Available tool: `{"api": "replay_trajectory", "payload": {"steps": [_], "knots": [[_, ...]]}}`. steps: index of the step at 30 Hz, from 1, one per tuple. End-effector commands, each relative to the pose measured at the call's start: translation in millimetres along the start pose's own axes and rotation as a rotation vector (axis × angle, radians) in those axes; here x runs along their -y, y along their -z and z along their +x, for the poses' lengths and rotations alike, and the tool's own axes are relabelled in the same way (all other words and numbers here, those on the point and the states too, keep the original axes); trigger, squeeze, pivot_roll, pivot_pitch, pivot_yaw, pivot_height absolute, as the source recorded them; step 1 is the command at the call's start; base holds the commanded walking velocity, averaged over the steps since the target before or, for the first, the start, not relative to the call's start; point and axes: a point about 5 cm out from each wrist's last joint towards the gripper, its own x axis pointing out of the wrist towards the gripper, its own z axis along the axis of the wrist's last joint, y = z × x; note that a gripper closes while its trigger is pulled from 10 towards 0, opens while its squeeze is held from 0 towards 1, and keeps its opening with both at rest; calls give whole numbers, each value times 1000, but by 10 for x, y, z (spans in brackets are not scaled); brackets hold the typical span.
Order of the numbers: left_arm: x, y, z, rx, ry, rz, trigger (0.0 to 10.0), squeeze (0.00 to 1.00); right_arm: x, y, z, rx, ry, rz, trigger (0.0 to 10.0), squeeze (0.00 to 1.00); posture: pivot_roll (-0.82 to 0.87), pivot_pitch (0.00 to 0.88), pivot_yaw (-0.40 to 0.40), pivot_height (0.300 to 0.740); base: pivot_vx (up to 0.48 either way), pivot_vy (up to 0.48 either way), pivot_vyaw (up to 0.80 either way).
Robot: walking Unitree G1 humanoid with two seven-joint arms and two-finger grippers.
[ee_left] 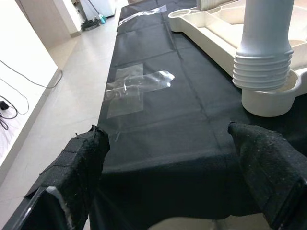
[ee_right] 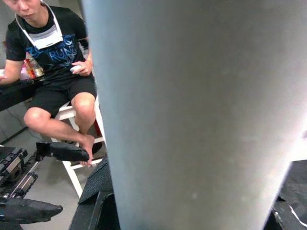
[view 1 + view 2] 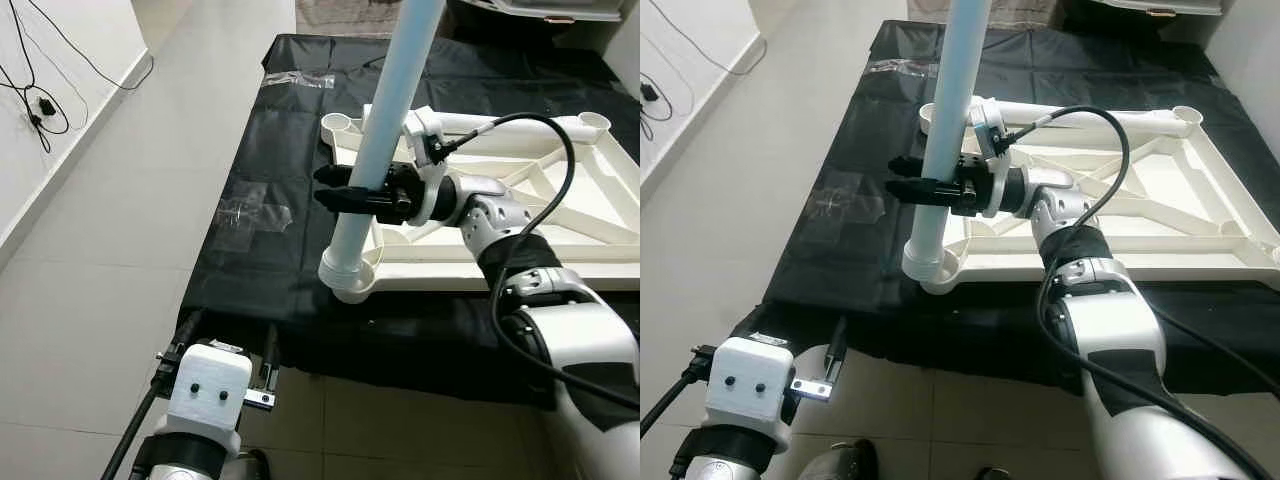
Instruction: Building children table
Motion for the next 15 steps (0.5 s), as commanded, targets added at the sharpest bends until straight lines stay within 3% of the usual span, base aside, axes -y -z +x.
{"api": "replay_trajectory", "payload": {"steps": [1, 15], "knots": [[52, -9, -28, -12, 20, -12, 10000, 0, -3, 21, -35, -20, -5, -1, 10000, 0, 160, 279, -33, 740, 0, 0, 0], [51, -3, -22, -10, 21, -2, 10000, 0, 5, 20, -59, -45, 3, -25, 10000, 0, 160, 261, -36, 740, 0, 0, 0]]}}
